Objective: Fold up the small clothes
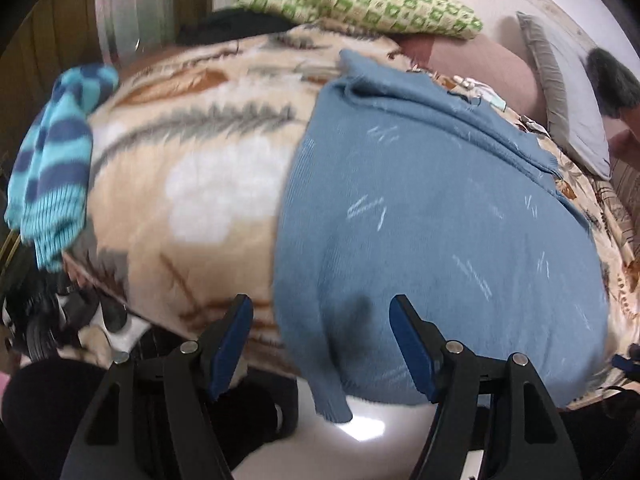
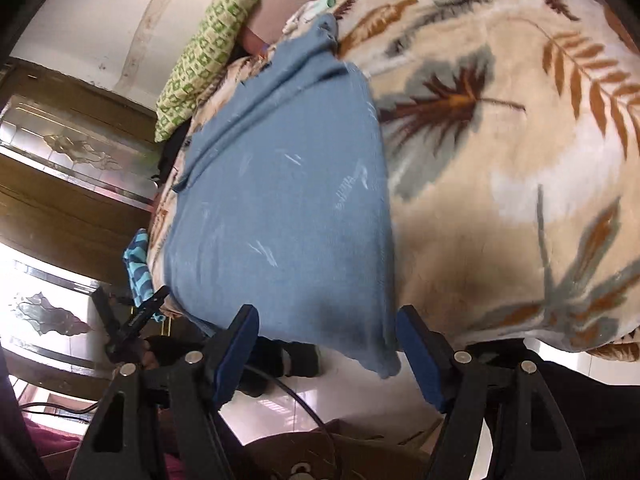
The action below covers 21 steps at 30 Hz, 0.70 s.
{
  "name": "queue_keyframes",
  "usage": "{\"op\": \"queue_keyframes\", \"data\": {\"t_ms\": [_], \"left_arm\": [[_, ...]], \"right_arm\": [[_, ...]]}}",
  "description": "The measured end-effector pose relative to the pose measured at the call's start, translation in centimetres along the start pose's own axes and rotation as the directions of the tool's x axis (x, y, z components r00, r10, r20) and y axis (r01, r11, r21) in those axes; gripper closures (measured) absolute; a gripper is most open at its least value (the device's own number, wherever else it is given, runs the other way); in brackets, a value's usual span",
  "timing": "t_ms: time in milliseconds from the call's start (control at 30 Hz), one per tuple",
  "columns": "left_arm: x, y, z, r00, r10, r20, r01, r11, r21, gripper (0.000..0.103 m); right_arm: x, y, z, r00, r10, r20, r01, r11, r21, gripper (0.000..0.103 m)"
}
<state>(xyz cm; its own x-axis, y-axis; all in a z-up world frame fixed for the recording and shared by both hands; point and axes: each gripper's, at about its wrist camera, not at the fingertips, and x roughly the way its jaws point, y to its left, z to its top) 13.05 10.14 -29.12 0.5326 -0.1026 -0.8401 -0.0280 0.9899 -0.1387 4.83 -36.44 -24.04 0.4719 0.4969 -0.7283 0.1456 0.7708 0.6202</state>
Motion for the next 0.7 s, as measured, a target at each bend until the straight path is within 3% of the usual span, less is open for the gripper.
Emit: {"op": "queue_keyframes", "data": {"t_ms": [233,467,700], "left_arm": [[-0.1,0.9,-0.4,0.999,-0.016,-0.048,0.015,1.000,-0.007,0.032],[1.8,0.2,-1.5,0.987,-0.104,-0.122,0.101,0.994,-0.033,0.032],[1.5,-1.9,-2.0,0.998,0.021,-0.054,-0.017,0.997,0.069,0.032]], "right_arm": [[1.6,-1.7,0.5,0.999,0.031,0.004,-0.032,0.998,0.053,0.028],[2.4,-2.5,0.8,0.999,0.038,-0.001,-0.038,0.994,0.099,0.028],[3.0,-1.9,0.0,0.996,0.089,-0.008,-0.087,0.991,0.097,0.028]]}}
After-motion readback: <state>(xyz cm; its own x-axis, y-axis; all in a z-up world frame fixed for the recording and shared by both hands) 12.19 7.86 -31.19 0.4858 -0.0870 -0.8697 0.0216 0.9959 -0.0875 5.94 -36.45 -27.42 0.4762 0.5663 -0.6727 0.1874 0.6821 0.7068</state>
